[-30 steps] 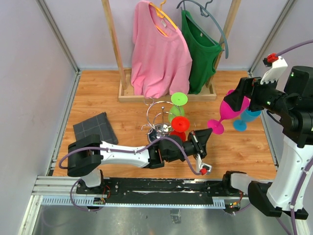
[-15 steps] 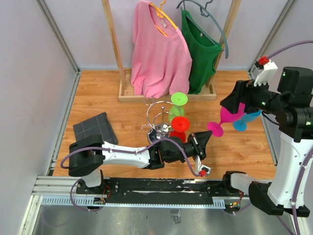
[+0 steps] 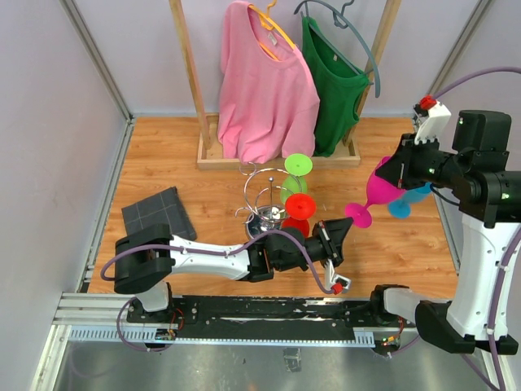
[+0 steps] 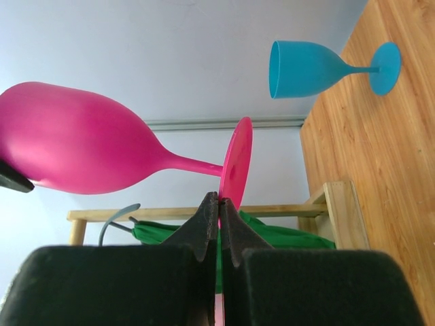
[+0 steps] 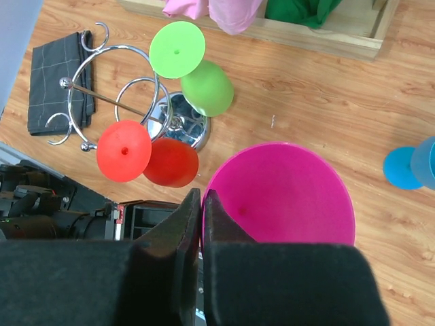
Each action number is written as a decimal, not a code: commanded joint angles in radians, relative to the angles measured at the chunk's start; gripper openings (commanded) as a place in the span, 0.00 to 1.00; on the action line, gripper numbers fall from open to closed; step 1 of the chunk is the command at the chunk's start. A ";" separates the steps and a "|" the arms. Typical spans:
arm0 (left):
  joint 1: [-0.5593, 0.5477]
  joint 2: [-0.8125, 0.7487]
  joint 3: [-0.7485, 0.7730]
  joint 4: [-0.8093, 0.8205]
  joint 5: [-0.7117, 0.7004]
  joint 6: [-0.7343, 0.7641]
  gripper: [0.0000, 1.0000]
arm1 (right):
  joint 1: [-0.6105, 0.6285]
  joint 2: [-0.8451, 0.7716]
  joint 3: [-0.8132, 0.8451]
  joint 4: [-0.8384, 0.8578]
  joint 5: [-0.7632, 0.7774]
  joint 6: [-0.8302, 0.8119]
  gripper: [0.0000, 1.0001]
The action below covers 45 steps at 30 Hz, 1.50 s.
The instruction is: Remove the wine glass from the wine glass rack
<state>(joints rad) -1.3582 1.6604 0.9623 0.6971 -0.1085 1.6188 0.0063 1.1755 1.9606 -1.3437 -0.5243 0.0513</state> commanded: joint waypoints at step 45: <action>0.330 -0.110 1.204 -1.101 -0.325 -1.058 0.98 | 0.103 0.020 -0.353 0.566 0.457 -0.001 0.01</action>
<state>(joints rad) -1.0801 1.6203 2.2082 -0.2584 -0.4225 0.7002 0.0334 1.2369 1.6886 -0.9306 -0.1905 0.0803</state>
